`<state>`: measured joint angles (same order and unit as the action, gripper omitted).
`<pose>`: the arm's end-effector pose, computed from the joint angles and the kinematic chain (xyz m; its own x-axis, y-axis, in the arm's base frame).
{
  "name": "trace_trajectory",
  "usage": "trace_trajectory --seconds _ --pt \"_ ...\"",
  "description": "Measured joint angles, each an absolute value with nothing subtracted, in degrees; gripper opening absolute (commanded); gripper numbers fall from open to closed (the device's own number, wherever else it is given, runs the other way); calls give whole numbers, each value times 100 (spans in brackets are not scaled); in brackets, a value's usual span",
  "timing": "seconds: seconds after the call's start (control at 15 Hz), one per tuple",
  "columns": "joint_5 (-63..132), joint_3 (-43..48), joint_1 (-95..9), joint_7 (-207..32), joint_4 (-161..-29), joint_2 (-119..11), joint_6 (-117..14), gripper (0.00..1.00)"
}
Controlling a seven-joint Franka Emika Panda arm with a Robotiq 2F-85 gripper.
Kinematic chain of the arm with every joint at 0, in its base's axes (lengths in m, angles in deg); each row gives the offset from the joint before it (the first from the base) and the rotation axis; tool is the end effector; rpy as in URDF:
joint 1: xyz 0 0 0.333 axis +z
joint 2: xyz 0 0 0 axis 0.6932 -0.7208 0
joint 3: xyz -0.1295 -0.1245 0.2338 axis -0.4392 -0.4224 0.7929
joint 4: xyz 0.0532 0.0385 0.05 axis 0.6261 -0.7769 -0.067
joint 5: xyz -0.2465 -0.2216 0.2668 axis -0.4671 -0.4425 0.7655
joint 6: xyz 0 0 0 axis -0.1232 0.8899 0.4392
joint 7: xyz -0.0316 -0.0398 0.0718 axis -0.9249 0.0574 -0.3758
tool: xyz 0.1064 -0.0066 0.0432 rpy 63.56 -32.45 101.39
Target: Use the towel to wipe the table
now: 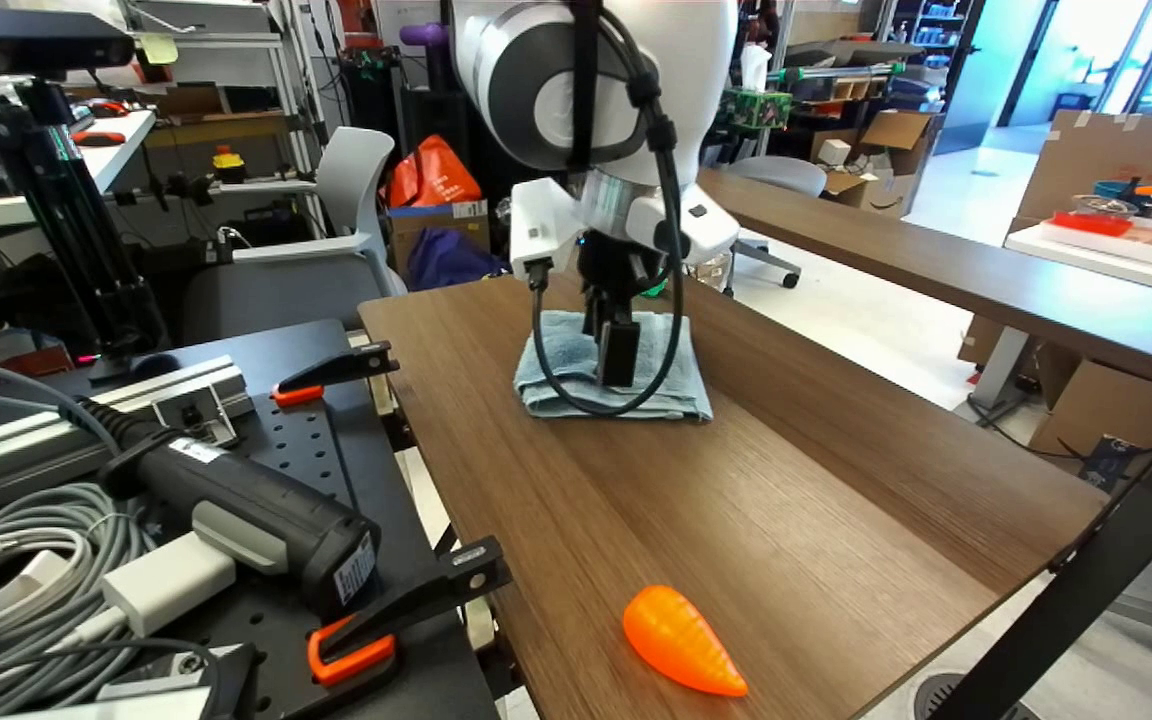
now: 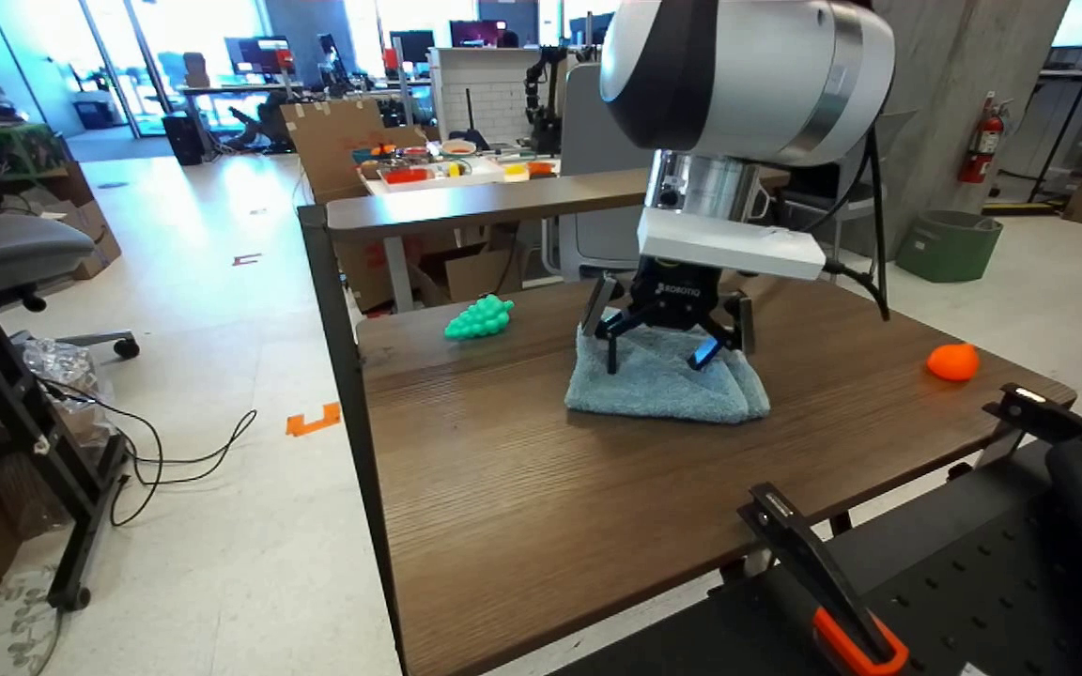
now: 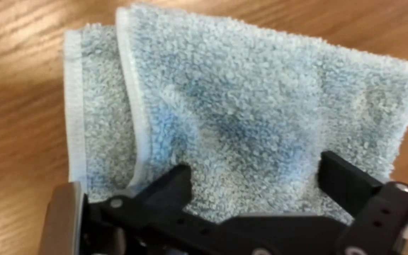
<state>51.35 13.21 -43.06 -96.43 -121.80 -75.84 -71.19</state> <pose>0.5596 0.0759 0.0409 0.9348 -0.3356 -0.1165 -0.3502 -0.9256 -0.1435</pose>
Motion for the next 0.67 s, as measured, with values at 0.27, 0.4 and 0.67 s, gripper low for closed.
trace_trajectory --seconds 0.27,0.4,0.67 --pt "4943 1383 -3861 -9452 -12800 -7384 -7072 100" --pt "4854 1500 -3651 -9325 -13159 -7218 -7076 100" --pt "4736 1501 -3365 -9354 -13334 -7127 -7081 100"
